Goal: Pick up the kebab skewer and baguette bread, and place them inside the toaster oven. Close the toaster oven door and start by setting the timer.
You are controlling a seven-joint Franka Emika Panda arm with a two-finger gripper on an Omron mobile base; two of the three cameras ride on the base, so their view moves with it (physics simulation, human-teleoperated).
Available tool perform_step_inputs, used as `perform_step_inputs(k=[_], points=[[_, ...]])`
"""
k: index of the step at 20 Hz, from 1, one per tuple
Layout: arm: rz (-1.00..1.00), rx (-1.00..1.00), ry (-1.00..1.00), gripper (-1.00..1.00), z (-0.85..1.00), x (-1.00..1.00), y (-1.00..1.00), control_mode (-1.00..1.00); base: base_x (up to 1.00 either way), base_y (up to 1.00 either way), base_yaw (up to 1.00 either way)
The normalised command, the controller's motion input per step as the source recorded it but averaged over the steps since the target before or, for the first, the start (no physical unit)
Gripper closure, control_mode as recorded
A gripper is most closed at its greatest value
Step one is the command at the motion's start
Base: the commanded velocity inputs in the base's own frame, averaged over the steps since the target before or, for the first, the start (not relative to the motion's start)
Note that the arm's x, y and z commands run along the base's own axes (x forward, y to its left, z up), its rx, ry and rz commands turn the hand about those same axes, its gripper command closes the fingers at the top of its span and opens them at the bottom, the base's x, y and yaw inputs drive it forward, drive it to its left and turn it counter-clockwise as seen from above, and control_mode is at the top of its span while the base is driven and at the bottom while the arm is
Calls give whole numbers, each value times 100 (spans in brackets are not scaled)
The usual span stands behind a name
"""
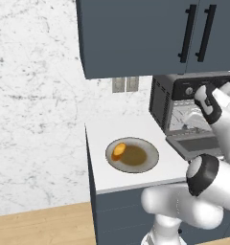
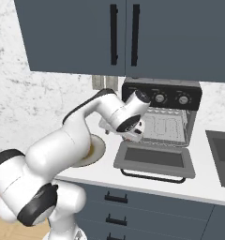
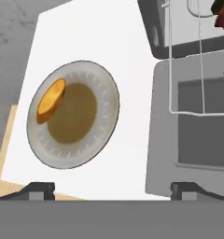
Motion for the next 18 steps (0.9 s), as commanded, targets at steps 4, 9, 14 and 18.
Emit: perform_step_inputs(k=[4,9,14,18], points=[[-3,-3,7,-100,0,-15,100,-100,0,0,0],[-5,-8,3,-100,-14,-2,100,-100,0,0,0],[-5,-8,10,-100,-21,19,100,-100,0,0,0],[-8,-8,7,-100,-41,45,100,-100,0,0,0]])
